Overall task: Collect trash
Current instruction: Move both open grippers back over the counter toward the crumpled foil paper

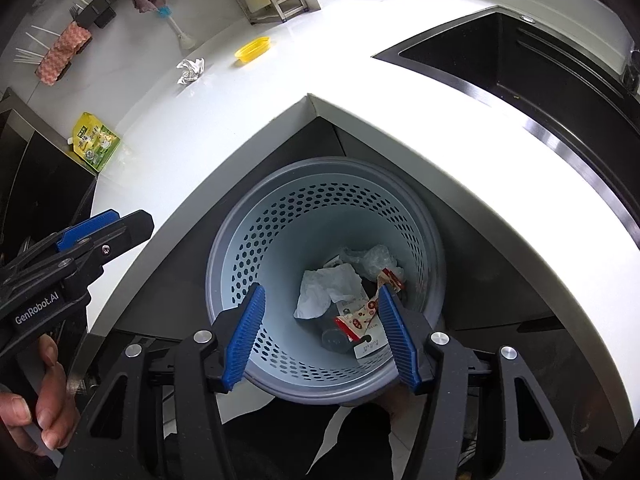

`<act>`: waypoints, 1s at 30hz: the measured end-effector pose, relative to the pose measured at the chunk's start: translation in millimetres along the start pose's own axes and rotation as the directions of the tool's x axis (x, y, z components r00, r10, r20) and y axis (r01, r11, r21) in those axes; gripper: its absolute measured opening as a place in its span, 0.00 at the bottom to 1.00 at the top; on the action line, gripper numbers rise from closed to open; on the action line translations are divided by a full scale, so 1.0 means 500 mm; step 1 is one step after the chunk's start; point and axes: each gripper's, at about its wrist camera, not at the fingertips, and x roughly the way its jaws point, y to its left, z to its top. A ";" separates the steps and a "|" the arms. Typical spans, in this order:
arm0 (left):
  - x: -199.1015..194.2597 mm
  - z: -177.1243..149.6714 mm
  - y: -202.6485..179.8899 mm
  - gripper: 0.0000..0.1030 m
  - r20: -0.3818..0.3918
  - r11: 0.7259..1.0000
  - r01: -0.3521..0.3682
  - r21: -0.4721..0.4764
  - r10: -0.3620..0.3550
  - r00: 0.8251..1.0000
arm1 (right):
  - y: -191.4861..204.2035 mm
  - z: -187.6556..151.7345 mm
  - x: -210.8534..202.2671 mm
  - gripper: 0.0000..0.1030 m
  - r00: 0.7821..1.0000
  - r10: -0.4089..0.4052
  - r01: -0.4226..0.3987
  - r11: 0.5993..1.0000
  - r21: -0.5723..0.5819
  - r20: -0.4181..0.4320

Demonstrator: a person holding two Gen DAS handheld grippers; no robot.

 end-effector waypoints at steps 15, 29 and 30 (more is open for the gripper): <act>-0.092 0.011 0.048 0.67 0.110 0.991 -0.099 -0.089 0.109 0.988 | 0.027 0.046 -0.041 0.57 0.998 0.046 -0.043 0.997 -0.071 0.043; -0.074 0.087 0.193 0.79 0.135 0.978 -0.105 -0.181 0.130 0.982 | 0.126 0.156 -0.029 0.68 0.986 -0.016 0.037 0.991 -0.126 0.166; -0.072 0.098 0.207 0.80 0.139 0.977 -0.102 -0.188 0.129 0.982 | 0.135 0.165 -0.027 0.68 0.984 -0.019 0.042 0.991 -0.126 0.177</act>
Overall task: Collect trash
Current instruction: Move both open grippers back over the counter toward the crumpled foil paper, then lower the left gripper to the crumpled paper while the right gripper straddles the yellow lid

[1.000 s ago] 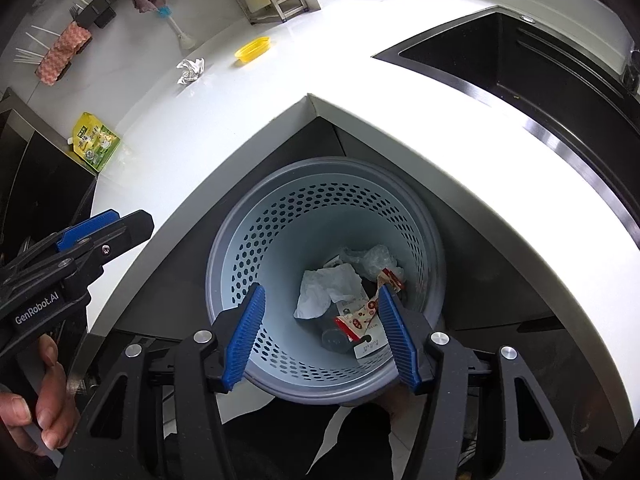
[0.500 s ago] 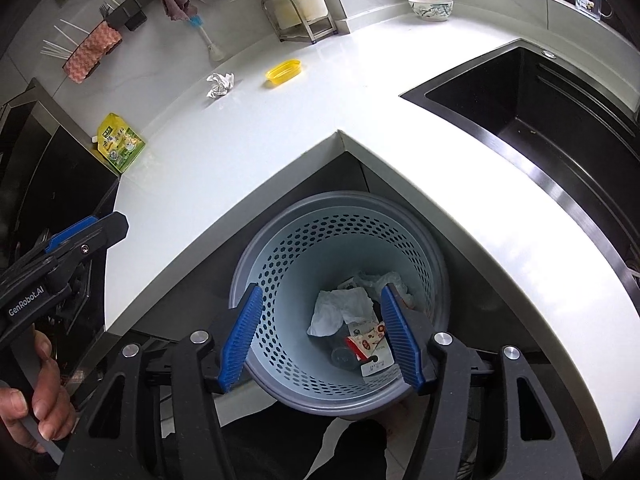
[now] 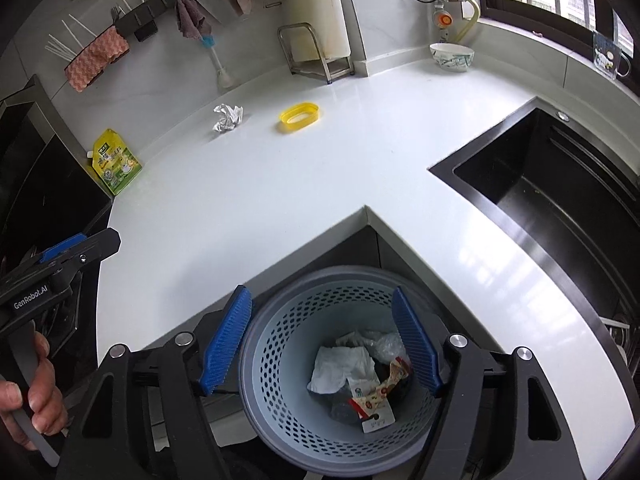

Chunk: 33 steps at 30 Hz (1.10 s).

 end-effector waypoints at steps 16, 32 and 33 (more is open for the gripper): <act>0.150 0.186 0.156 0.89 0.034 1.000 0.011 -0.026 -0.010 0.999 | 0.085 0.201 0.129 0.78 0.987 -0.048 0.058 0.996 -0.065 0.154; 0.425 0.326 0.208 0.89 -0.006 1.000 0.013 0.013 -0.013 1.000 | 0.066 0.387 0.404 0.79 1.000 -0.007 0.011 0.986 -0.165 0.019; 0.438 0.332 0.208 0.89 -0.009 1.000 0.018 0.014 -0.017 1.000 | 0.061 0.398 0.418 0.79 1.000 -0.006 0.007 0.986 -0.169 0.010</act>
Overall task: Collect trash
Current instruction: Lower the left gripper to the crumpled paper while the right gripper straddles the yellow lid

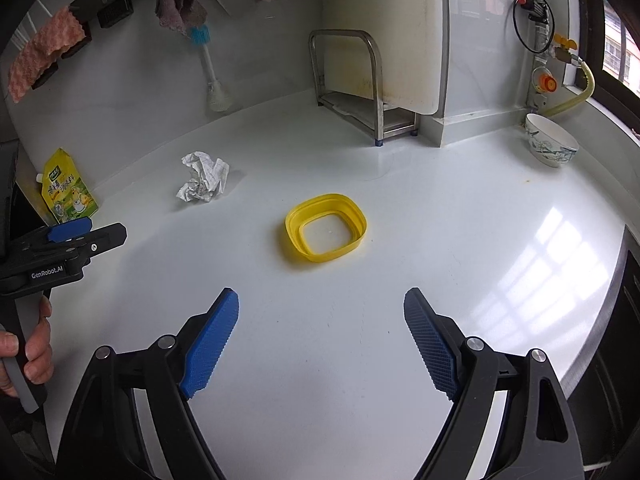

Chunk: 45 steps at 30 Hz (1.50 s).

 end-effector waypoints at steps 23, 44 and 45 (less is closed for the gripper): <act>0.157 0.051 -0.004 0.89 -0.031 1.000 0.023 -0.001 -0.023 0.999 | -0.011 0.087 0.214 0.79 0.990 0.061 -0.084 0.980 -0.180 -0.128; 0.183 0.064 -0.011 0.89 -0.031 1.000 0.028 -0.007 -0.028 0.999 | 0.001 0.097 0.234 0.67 0.996 0.030 -0.046 0.982 -0.183 -0.089; 0.183 0.063 -0.011 0.89 -0.030 1.000 0.027 -0.007 -0.028 0.999 | -0.001 0.097 0.232 0.67 0.996 0.029 -0.044 0.984 -0.173 -0.086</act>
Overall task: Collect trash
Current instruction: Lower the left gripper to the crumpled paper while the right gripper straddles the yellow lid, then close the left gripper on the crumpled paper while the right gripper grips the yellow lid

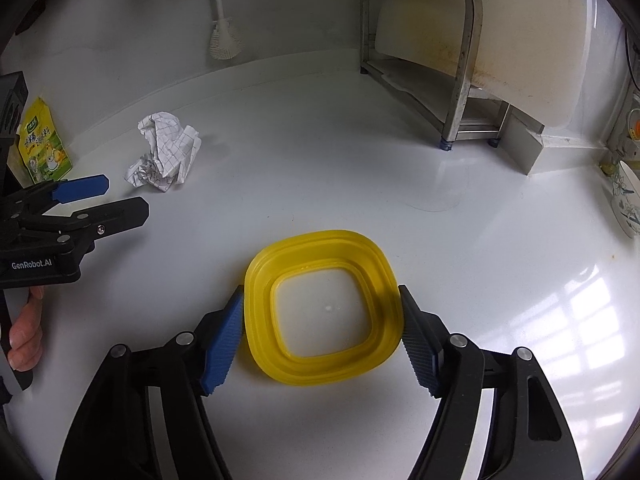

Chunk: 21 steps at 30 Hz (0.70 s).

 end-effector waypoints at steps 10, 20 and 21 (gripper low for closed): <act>0.032 0.015 -0.003 0.89 0.004 1.000 -0.002 -0.006 0.002 1.000 | -0.013 0.002 -0.026 0.67 0.999 -0.015 0.010 0.992 0.122 0.044; 0.084 0.052 0.005 0.89 0.007 0.997 -0.045 -0.061 0.046 0.999 | -0.022 -0.001 -0.046 0.67 0.997 -0.020 0.007 0.982 0.190 0.069; 0.085 0.055 0.006 0.87 0.012 0.996 -0.052 -0.067 0.053 0.999 | -0.021 -0.003 -0.047 0.67 0.997 -0.021 0.008 0.981 0.193 0.068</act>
